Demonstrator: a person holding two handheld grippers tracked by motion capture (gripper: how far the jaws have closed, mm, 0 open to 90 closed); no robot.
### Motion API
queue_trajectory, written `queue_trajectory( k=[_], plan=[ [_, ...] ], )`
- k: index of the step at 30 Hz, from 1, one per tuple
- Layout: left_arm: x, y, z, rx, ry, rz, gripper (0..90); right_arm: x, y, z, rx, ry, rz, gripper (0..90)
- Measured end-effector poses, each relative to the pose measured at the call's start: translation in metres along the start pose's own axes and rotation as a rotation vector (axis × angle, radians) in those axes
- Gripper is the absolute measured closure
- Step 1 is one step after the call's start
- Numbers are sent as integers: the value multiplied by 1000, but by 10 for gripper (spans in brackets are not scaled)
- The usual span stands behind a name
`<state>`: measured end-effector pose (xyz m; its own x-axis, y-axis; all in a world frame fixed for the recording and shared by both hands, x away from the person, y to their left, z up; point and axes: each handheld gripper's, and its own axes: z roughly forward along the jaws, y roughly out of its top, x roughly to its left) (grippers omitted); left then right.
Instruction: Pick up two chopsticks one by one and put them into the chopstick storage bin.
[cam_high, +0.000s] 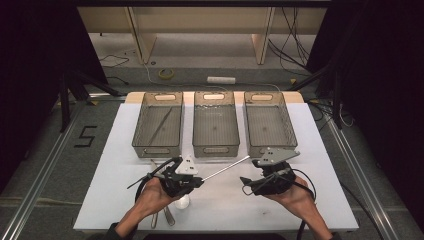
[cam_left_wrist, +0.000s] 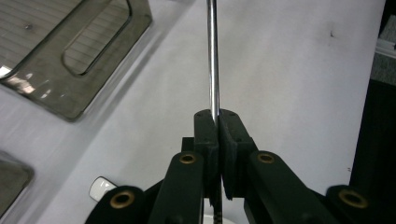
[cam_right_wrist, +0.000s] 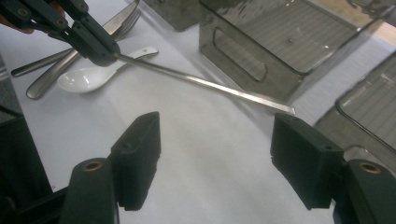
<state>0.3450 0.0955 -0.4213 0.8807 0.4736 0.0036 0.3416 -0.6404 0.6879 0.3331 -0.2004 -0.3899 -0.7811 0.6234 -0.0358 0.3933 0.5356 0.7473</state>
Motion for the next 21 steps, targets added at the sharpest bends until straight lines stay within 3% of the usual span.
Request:
queue_trajectory(
  k=[3, 7, 14, 21],
  plan=[
    [5, -1, -4, -29, 5, -56, 861, -4, -9, -2, -41, 1, 42, 331],
    [12, -3, -9, -54, 17, -96, 861, -7, -21, -4, -85, 7, 91, 325],
    [20, -5, -18, -89, 40, -139, 862, -9, -40, -8, -171, 28, 172, 308],
    [30, -7, -28, -118, 61, -177, 862, -8, -48, -12, -218, 29, 206, 278]
  ],
)
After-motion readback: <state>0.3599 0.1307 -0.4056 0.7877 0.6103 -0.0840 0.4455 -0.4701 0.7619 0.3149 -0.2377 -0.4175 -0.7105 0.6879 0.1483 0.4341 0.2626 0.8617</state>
